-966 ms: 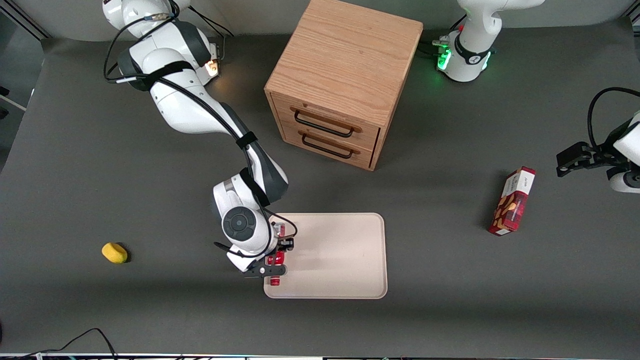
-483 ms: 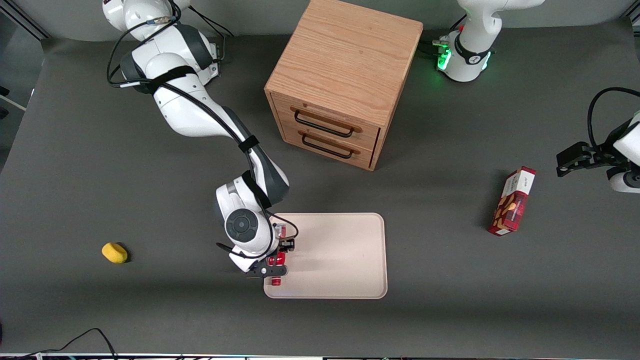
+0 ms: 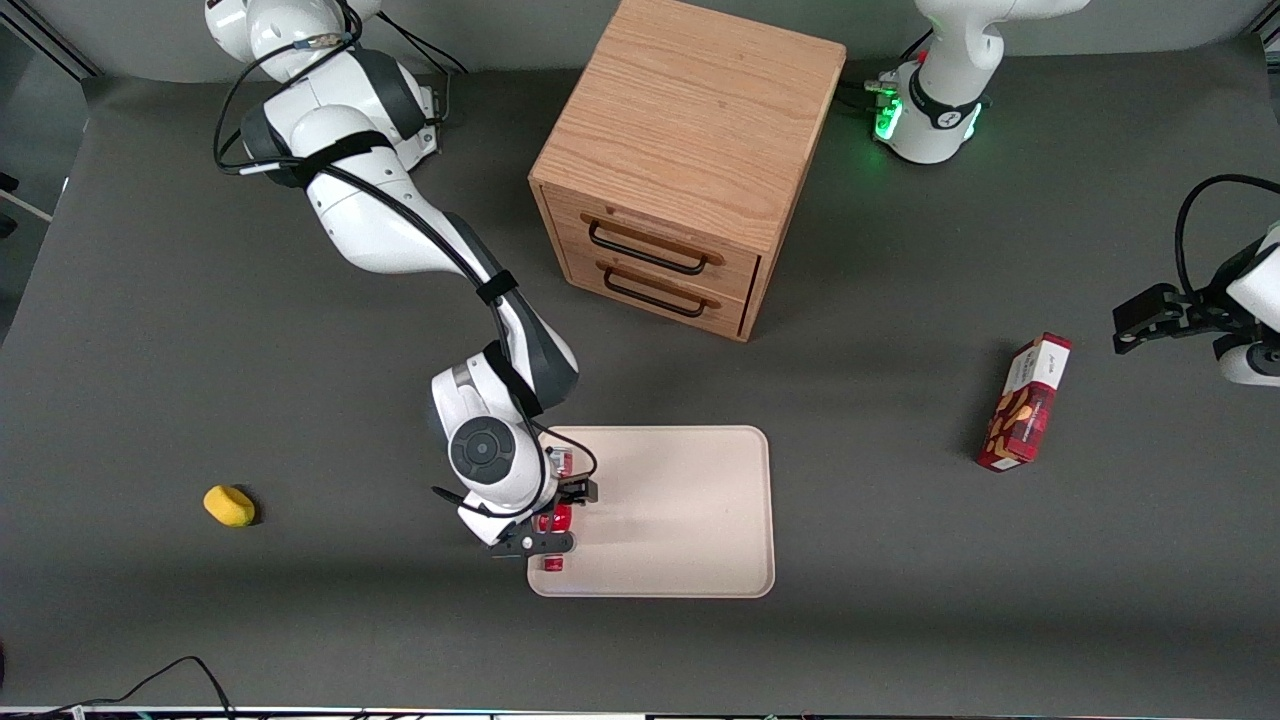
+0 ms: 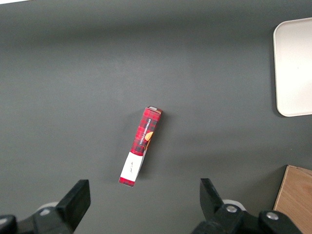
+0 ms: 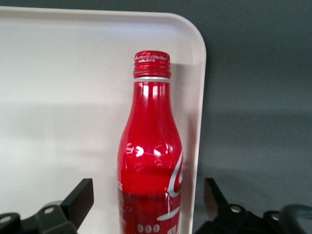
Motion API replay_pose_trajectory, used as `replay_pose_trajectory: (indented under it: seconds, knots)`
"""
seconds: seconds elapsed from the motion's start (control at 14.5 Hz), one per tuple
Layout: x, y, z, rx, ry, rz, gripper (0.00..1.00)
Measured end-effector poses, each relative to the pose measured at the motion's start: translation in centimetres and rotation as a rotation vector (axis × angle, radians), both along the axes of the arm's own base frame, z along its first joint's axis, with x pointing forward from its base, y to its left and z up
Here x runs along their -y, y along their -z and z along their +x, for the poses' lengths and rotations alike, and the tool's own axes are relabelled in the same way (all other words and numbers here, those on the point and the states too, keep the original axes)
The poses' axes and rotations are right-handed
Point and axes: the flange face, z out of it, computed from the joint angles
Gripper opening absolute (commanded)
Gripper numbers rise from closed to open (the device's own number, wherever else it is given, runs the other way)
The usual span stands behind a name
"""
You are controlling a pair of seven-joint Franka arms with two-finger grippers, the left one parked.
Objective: Place coke bottle on tray
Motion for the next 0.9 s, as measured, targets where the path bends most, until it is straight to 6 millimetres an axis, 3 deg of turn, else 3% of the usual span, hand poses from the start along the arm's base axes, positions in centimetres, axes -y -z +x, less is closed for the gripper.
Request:
replay_pose_trajectory:
  seconds: [0.34,0.62,0.76,0.9]
  knots:
    - [0.0,-0.2,0.1,0.003,0.0,0.001,1.0]
    - [-0.1,-2.3,0.2,0.001,0.0,0.0,1.0]
    - [0.4,-5.6,-0.4,-0.049,0.002,-0.025,1.0]
    - [1.2,-11.0,-1.5,-0.085,0.005,-0.044,1.0]
